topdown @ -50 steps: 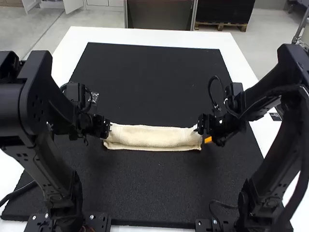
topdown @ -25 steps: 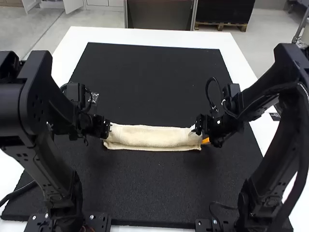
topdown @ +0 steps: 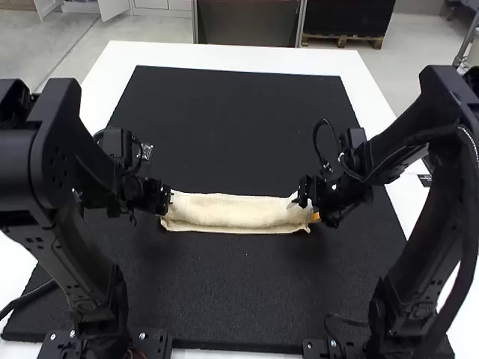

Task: Fold the towel.

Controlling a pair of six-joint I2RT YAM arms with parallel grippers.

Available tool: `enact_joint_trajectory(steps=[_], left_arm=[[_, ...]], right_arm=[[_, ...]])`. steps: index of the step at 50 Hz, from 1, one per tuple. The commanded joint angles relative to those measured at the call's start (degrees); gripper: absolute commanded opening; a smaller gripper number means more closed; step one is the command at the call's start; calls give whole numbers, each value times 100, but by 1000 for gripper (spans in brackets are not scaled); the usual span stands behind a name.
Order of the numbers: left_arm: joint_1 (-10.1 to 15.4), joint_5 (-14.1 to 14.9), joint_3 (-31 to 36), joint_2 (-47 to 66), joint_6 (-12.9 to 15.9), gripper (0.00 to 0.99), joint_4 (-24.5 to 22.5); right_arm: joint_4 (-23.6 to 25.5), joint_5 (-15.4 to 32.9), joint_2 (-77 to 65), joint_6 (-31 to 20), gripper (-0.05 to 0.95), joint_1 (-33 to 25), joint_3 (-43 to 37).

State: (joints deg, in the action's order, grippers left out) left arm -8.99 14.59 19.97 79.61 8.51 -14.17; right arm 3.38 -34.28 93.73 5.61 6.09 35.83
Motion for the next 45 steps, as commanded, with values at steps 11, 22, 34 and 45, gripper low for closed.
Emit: enact_joint_trajectory(steps=[11,22,34,45], left_arm=[[-23,62,86,28,-52,959,11],[-23,123,86,10,-43,959,99],[-173,149,86,10,-25,959,125],[-322,185,86,10,54,959,143]], right_arm=[[14,-193,57,37,698,86,46],[31,-52,57,-86,434,59,38],[49,-26,57,-51,205,50,29],[58,36,57,-156,225,42,20]])
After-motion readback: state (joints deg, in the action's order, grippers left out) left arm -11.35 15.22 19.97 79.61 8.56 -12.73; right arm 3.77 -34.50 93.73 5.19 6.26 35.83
